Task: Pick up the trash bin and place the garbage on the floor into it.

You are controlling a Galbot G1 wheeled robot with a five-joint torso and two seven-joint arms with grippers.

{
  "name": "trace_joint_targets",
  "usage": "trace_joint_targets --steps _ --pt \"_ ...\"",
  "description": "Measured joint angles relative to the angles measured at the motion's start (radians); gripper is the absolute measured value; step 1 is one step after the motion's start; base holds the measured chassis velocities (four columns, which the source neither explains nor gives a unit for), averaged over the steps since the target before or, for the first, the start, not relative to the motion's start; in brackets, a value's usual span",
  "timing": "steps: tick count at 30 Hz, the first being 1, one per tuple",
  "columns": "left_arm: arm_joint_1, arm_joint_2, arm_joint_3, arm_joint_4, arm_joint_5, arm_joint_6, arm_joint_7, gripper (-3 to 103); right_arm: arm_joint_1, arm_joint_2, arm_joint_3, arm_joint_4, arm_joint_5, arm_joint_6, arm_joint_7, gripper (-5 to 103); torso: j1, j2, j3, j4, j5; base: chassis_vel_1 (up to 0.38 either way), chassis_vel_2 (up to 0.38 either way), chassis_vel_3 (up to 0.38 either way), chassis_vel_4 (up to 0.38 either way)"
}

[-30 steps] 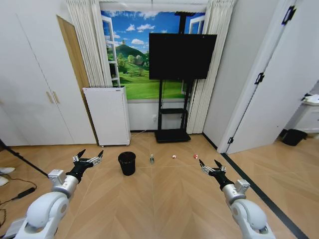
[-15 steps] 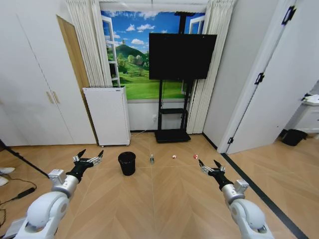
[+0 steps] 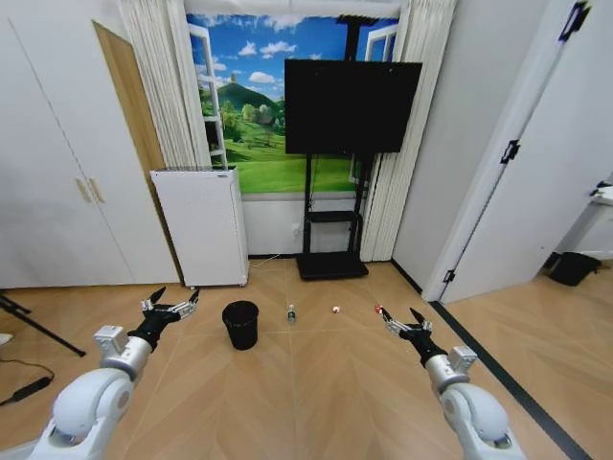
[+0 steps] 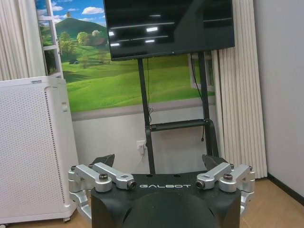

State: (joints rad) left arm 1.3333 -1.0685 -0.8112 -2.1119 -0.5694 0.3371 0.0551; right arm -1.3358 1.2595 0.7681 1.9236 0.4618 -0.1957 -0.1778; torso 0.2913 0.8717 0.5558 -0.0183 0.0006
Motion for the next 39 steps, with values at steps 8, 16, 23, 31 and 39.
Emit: trace_joint_targets --steps 8,16,23,31,39 --pt "0.001 -0.002 0.001 -0.003 0.0 0.0 0.0 100 -0.002 -0.001 0.0 0.0 0.0 0.0 -0.001 100 0.0 0.0 0.0 -0.0006 -0.0004 -0.297 0.305 0.319 -0.299" --pt "0.006 -0.003 -0.001 -0.01 0.0 0.003 0.0 100 -0.01 0.002 0.0 0.002 0.0 0.005 -0.008 100 0.0 0.0 0.0 -0.0005 0.0 -0.358 0.358 0.361 -0.371" --pt "0.007 -0.006 0.0 -0.011 0.001 0.004 0.0 100 -0.013 0.005 0.0 0.005 -0.001 0.009 -0.009 100 0.0 0.0 0.0 -0.0005 -0.0014 -0.361 0.363 0.353 -0.339" --pt "0.005 -0.012 0.003 -0.011 0.002 0.007 -0.005 100 -0.012 0.008 -0.004 -0.002 -0.003 0.023 -0.007 100 0.0 0.0 0.0 -0.0004 0.0006 -0.358 0.341 0.341 -0.338" --pt "0.011 -0.025 0.007 -0.007 0.015 0.012 -0.009 100 -0.01 0.016 -0.007 -0.007 -0.001 0.029 -0.002 100 -0.001 -0.006 -0.003 0.0003 -0.0007 -0.275 0.297 0.3 -0.268"
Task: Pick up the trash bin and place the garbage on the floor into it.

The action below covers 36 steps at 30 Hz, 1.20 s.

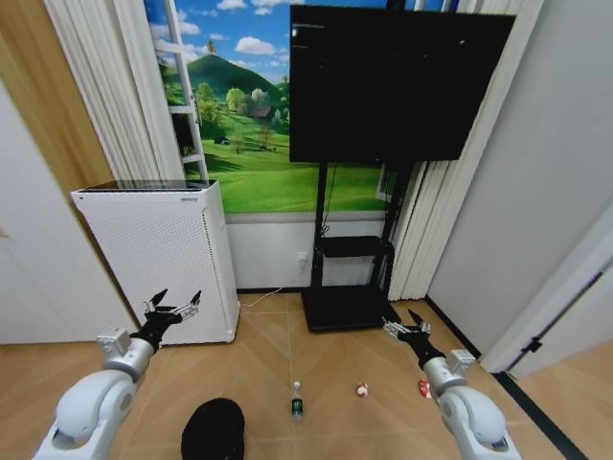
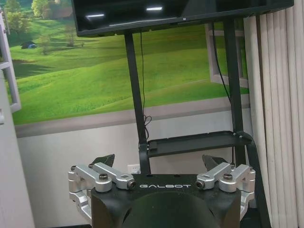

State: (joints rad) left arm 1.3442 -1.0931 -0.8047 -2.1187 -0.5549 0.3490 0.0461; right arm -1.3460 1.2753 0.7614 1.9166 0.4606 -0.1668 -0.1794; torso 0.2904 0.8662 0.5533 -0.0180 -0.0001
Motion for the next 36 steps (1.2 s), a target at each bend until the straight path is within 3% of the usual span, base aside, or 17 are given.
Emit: trace_joint_targets --steps 6,11,36 --pt "-0.001 -0.002 0.001 0.0 0.004 -0.002 0.001 100 -0.002 0.001 0.003 0.0 0.0 -0.004 0.001 100 -0.011 -0.022 -0.012 -0.0018 -0.0001 -0.09 0.058 -0.013 -0.04" --pt "0.002 -0.004 0.001 -0.001 0.007 -0.003 0.002 100 -0.005 0.009 0.001 0.006 -0.003 -0.009 0.0 100 -0.023 -0.048 -0.028 -0.0002 0.0001 0.111 -0.049 -0.053 0.053" --pt "0.018 -0.005 -0.008 -0.005 0.012 -0.014 0.025 100 -0.026 0.039 0.003 0.038 -0.021 -0.009 0.0 100 -0.068 -0.158 -0.091 -0.0007 0.0 0.004 -0.001 -0.002 0.003"
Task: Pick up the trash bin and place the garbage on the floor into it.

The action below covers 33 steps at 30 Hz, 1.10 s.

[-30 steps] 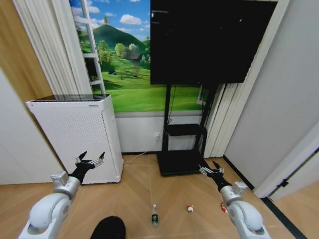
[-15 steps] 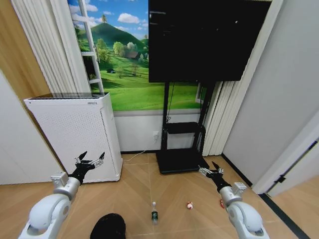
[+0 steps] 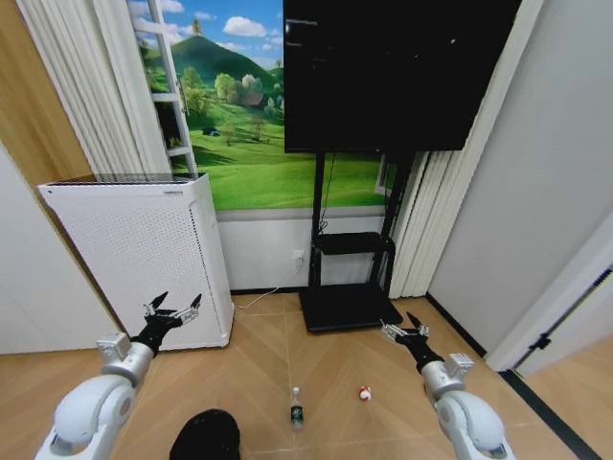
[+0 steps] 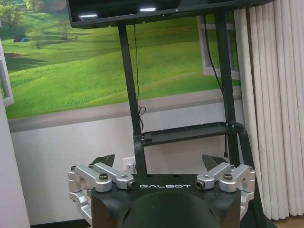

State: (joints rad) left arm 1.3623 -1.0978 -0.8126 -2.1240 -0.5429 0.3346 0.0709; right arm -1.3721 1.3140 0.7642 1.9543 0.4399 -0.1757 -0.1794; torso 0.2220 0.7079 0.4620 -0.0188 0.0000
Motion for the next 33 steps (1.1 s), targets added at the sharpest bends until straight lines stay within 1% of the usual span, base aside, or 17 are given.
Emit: trace_joint_targets --steps 2,4,9,11,12,17,20,25,33 --pt "0.0 0.0 0.0 0.0 0.0 0.0 0.001 100 -0.002 0.001 0.001 0.002 -0.001 0.001 0.0 100 -0.003 -0.007 -0.004 0.0 0.0 0.0 0.0 0.0 0.0" --pt "0.0 -0.002 0.0 0.0 -0.001 -0.001 0.002 100 -0.004 0.003 0.003 0.005 -0.003 0.004 0.001 100 -0.011 -0.026 -0.015 0.0 0.0 0.0 0.0 0.0 0.0" --pt "0.002 -0.007 0.002 0.0 -0.003 -0.001 0.002 100 -0.003 0.001 0.004 0.006 -0.003 0.004 0.001 100 -0.018 -0.044 -0.026 0.0 0.0 0.0 0.0 0.0 0.0" --pt "0.002 -0.01 0.004 0.001 -0.003 -0.001 0.002 100 -0.001 -0.003 0.004 0.006 0.001 0.004 0.002 100 -0.025 -0.059 -0.034 0.0 0.0 0.0 0.0 0.0 0.0" --pt "0.002 -0.01 0.004 0.001 -0.003 -0.001 0.002 100 -0.001 -0.003 0.004 0.006 0.001 0.004 0.002 100 -0.025 -0.059 -0.034 0.0 0.0 0.0 0.0 0.0 0.0" --pt "-0.001 -0.011 0.006 0.007 0.002 -0.002 0.004 100 0.003 -0.008 0.005 -0.001 0.008 0.004 0.002 100 -0.035 -0.086 -0.051 0.0 0.0 0.0 0.0 0.0 0.0" --pt "-0.002 -0.01 0.007 0.008 0.002 -0.002 0.004 100 0.005 -0.009 0.005 -0.003 0.009 0.004 0.002 100 -0.038 -0.093 -0.054 0.0 0.0 0.0 0.0 0.0 0.0" --pt "-0.005 -0.01 0.01 0.013 0.001 -0.002 0.004 100 0.013 -0.013 0.003 -0.015 0.012 0.006 0.001 100 -0.05 -0.121 -0.071 0.0 0.0 0.0 0.0 0.0 0.0" --pt "-0.01 -0.008 0.01 0.019 0.002 -0.006 0.004 100 0.016 -0.013 0.002 -0.024 0.012 0.01 -0.001 100 -0.062 -0.152 -0.09 0.0 0.0 0.0 0.0 0.0 0.0"
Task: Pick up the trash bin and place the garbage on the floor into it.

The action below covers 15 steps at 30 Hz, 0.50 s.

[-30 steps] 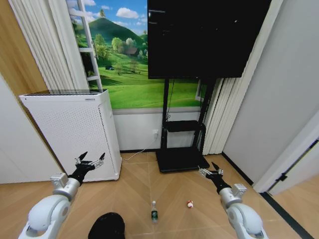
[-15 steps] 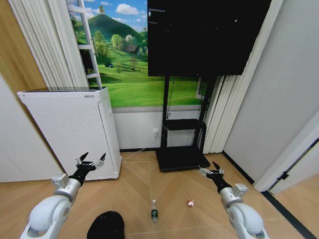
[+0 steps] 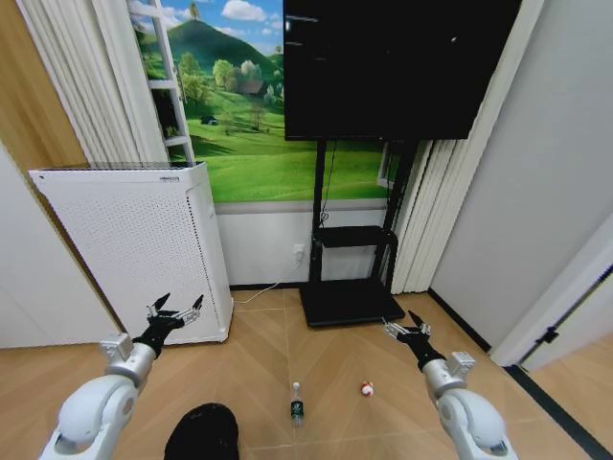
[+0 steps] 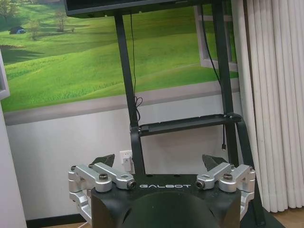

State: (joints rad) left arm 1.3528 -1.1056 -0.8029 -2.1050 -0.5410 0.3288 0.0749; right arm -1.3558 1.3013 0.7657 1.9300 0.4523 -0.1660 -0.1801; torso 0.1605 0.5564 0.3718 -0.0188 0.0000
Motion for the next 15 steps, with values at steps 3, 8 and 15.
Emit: trace_joint_targets --steps 3,8,15 --pt "-0.001 0.0 0.0 0.002 0.0 -0.001 0.0 100 0.002 0.0 -0.001 -0.005 0.0 0.002 -0.001 100 -0.006 -0.014 -0.009 0.0 0.0 0.0 0.0 0.0 0.0" --pt "-0.001 -0.001 0.003 0.003 0.0 -0.002 0.0 100 0.005 0.0 -0.001 -0.011 0.001 0.005 -0.002 100 -0.014 -0.034 -0.02 0.0002 0.0 0.0 0.0 0.0 0.0" --pt "-0.003 -0.003 0.005 0.006 0.001 -0.003 0.001 100 0.005 -0.001 0.0 -0.018 0.001 0.012 -0.003 100 -0.026 -0.067 -0.041 -0.0002 0.0 0.0 0.0 0.0 0.0"
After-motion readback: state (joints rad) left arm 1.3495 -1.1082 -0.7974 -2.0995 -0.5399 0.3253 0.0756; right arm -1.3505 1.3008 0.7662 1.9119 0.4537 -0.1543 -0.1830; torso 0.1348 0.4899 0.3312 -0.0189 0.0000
